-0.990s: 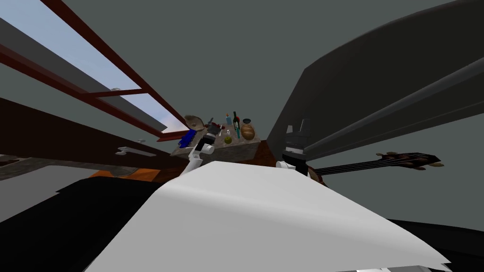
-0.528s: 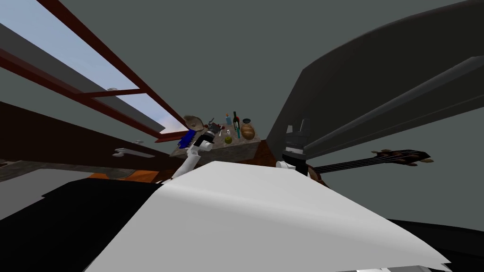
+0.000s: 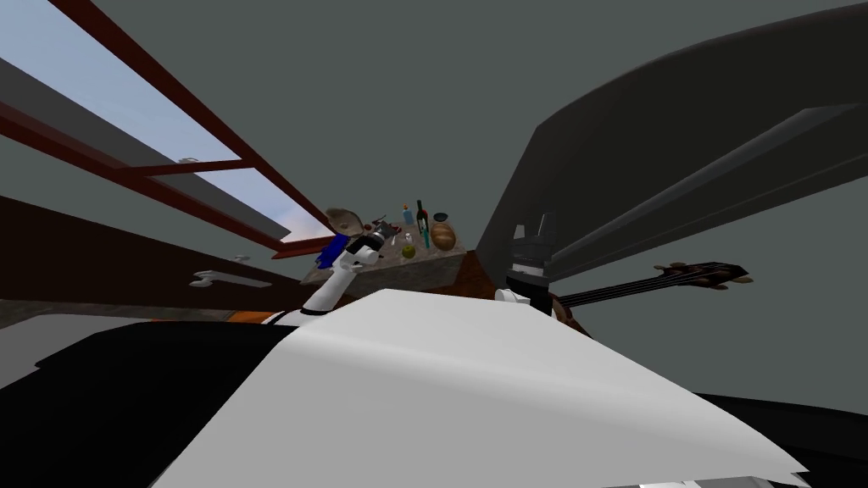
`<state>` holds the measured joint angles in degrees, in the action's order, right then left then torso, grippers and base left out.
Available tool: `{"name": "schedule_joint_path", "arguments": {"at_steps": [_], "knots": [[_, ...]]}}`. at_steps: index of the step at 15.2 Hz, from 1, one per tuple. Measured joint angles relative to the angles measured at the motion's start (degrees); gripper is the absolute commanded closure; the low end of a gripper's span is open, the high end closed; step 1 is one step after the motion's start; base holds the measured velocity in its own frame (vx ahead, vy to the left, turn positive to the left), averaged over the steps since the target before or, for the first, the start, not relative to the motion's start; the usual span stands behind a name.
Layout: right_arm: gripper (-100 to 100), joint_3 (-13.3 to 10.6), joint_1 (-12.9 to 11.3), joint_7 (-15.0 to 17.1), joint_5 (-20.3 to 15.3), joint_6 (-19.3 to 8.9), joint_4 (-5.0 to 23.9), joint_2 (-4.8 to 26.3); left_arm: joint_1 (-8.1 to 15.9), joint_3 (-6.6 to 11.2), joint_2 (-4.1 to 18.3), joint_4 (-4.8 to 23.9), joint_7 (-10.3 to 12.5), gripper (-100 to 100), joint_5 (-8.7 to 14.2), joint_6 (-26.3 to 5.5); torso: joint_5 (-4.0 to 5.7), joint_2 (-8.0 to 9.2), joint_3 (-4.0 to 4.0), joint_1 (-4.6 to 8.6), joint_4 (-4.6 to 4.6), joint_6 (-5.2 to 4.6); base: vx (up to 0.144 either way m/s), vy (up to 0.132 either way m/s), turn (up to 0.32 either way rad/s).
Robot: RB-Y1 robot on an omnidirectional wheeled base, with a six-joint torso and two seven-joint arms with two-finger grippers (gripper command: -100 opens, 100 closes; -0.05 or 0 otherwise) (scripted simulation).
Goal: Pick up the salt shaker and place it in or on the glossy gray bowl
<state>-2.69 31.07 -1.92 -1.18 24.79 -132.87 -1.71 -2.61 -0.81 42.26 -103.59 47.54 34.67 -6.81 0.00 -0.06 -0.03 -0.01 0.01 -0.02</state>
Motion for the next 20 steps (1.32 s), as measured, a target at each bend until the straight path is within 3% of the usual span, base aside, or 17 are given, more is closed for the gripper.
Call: {"name": "schedule_joint_path", "arguments": {"at_steps": [6,10,16,20], "knots": [[0,0.0,0.0,0.0,0.0,0.0,0.0,0.0,2.7,-1.89,4.0,3.8,4.7,-100,4.6,-5.9,0.01,-0.02,-0.01,0.05,0.01,0.01,0.009,-0.008,-0.037],[0,0.0,0.0,0.0,0.0,0.0,0.0,0.0,4.4,-2.85,5.3,5.5,7.2,-100,6.5,-10.1,0.02,-0.05,-0.03,0.08,0.01,0.00,0.016,-0.015,-0.051],[0,0.0,0.0,0.0,0.0,0.0,0.0,0.0,7.0,-5.39,9.3,9.4,11.5,-100,11.5,-16.9,0.03,-0.09,-0.05,0.14,0.02,0.00,0.025,-0.027,-0.054],[0,0.0,0.0,0.0,0.0,0.0,0.0,0.0,8.1,-6.84,10.7,11.4,13.5,-100,13.7,-20.7,0.03,-0.06,-0.03,0.12,0.02,0.02,0.021,-0.025,-0.037]]}}
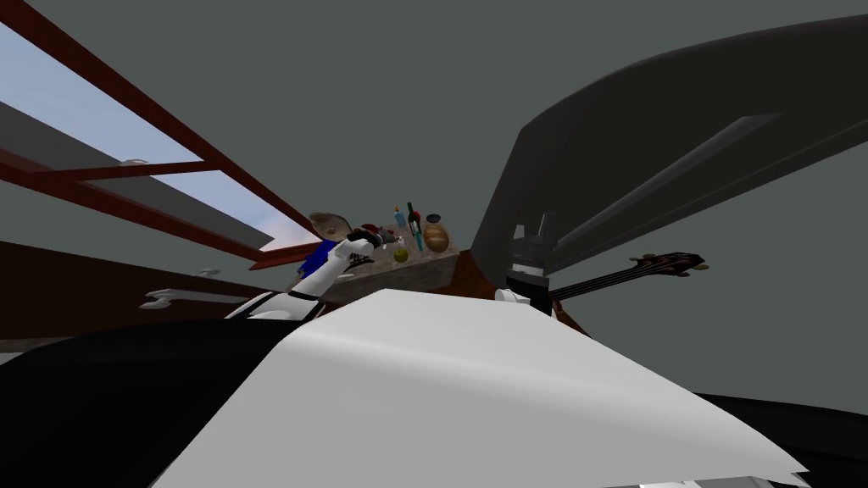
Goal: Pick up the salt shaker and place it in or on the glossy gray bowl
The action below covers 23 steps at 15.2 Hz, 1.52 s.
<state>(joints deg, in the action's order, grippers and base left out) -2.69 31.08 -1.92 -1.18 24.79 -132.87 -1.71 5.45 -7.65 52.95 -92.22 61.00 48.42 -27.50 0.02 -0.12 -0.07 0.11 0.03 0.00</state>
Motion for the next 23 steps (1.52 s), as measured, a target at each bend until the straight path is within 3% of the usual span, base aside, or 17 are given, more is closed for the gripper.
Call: {"name": "schedule_joint_path", "arguments": {"at_steps": [14,16,18,19,23], "knots": [[0,0.0,0.0,0.0,0.0,0.0,0.0,0.0,2.9,-4.71,3.9,5.1,6.0,-100,6.4,-12.8,0.01,-0.04,-0.02,0.06,0.01,-0.01,0.028,-0.029,-0.042],[0,0.0,0.0,0.0,0.0,0.0,0.0,0.0,3.1,-5.12,4.0,5.5,6.4,-100,6.8,-13.9,0.01,0.00,0.00,0.02,0.00,0.00,0.025,-0.010,-0.022],[0,0.0,0.0,0.0,0.0,0.0,0.0,0.0,2.8,-4.98,2.5,6.6,5.9,-100,6.0,-13.2,-0.03,-0.09,-0.05,-0.10,0.02,-0.01,0.041,0.009,-0.038],[0,0.0,0.0,0.0,0.0,0.0,0.0,0.0,2.8,-4.96,2.4,6.7,5.6,100,5.9,-13.0,-0.03,-0.04,-0.03,-0.11,0.01,0.01,0.000,0.000,0.000],[0,0.0,0.0,0.0,0.0,0.0,0.0,0.0,2.8,-4.94,2.4,6.7,5.7,100,6.0,-13.0,-0.06,0.03,0.00,-0.10,0.02,-0.02,0.000,0.000,0.000]]}}
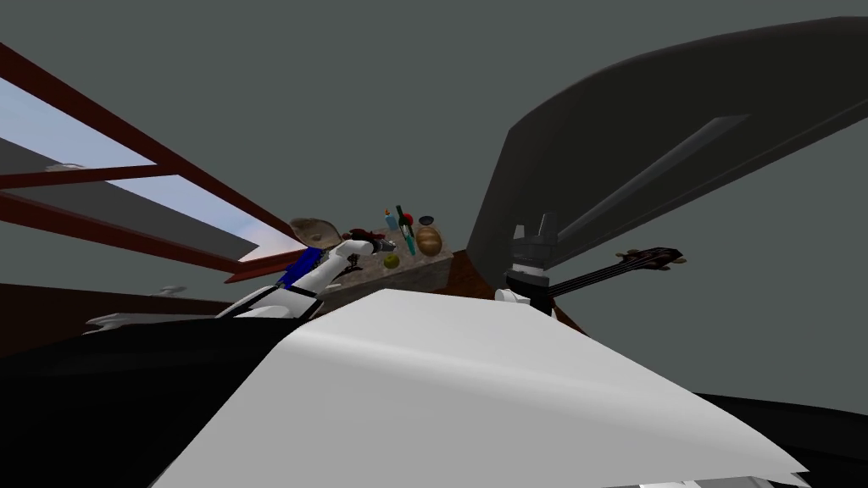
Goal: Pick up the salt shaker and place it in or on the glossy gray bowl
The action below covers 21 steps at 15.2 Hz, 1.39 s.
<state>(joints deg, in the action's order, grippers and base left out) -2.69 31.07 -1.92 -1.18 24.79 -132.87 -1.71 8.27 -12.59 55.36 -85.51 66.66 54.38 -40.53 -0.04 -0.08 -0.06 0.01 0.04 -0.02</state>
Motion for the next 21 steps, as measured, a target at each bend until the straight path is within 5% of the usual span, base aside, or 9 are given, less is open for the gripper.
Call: {"name": "schedule_joint_path", "arguments": {"at_steps": [3,10,21], "knots": [[0,0.0,0.0,0.0,0.0,0.0,0.0,0.0,0.2,-0.11,0.7,-0.5,0.3,100,0.4,-0.3,0.01,0.07,0.04,-0.01,-0.01,0.02,-0.036,-0.024,-0.014],[0,0.0,0.0,0.0,0.0,0.0,0.0,0.0,2.7,-0.52,2.7,1.7,-0.6,100,2.9,0.6,0.11,0.80,0.37,1.25,-0.01,-0.24,-0.193,-0.237,-0.130],[0,0.0,0.0,0.0,0.0,0.0,0.0,0.0,4.9,-1.43,8.6,10.4,-3.3,100,10.6,2.2,0.12,0.35,0.13,1.19,0.06,-0.34,-0.132,-0.221,-0.177]]}}
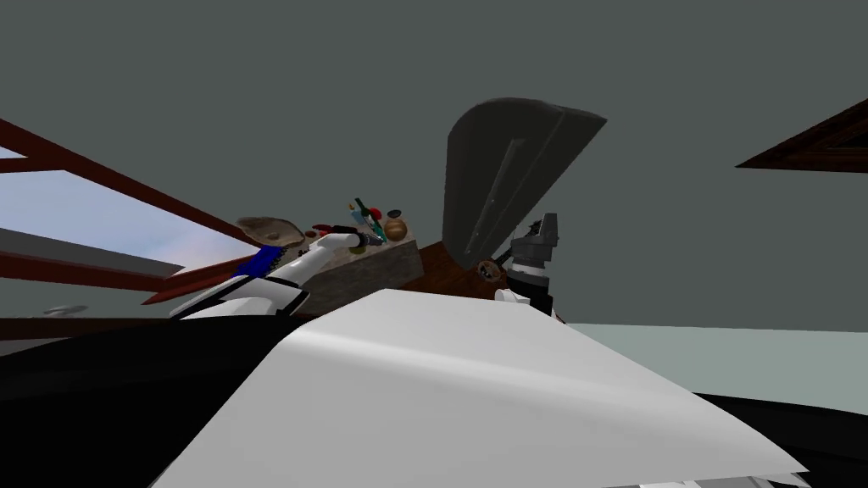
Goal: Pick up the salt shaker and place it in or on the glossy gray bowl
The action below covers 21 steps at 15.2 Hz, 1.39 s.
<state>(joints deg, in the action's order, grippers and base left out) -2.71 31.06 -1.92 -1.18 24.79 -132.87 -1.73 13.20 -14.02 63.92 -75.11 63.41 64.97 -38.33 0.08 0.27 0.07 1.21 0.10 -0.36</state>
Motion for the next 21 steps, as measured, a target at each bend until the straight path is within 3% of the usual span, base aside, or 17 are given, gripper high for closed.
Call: {"name": "schedule_joint_path", "arguments": {"at_steps": [5,7,10,13,18,21], "knots": [[0,0.0,0.0,0.0,0.0,0.0,0.0,0.0,0.1,-0.17,2.8,5.6,-2.5,100,5.0,0.9,-0.09,-0.26,-0.14,-0.38,0.04,-0.03,-0.011,-0.142,-0.236],[0,0.0,0.0,0.0,0.0,0.0,0.0,0.0,-0.4,0.05,4.7,6.9,-2.2,100,6.8,0.7,-0.05,-0.43,-0.23,-0.36,0.05,-0.07,0.053,-0.124,-0.200],[0,0.0,0.0,0.0,0.0,0.0,0.0,0.0,-1.1,0.45,6.8,10.3,-4.3,100,10.8,0.8,-0.08,-0.67,-0.36,-0.58,0.09,-0.04,0.092,-0.071,-0.222],[0,0.0,0.0,0.0,0.0,0.0,0.0,0.0,-3.1,1.02,9.3,11.8,-4.5,100,13.8,1.3,-0.12,-0.81,-0.44,-0.89,0.11,-0.05,0.109,-0.002,-0.161],[0,0.0,0.0,0.0,0.0,0.0,0.0,0.0,-2.5,1.08,10.8,17.1,-6.8,100,17.6,1.4,-0.21,-0.99,-0.54,-1.24,0.14,-0.10,0.122,0.044,-0.160],[0,0.0,0.0,0.0,0.0,0.0,0.0,0.0,-3.5,1.90,12.3,19.8,-8.9,100,20.8,1.5,-0.28,-1.12,-0.61,-1.57,0.15,-0.08,0.163,0.125,-0.201]]}}
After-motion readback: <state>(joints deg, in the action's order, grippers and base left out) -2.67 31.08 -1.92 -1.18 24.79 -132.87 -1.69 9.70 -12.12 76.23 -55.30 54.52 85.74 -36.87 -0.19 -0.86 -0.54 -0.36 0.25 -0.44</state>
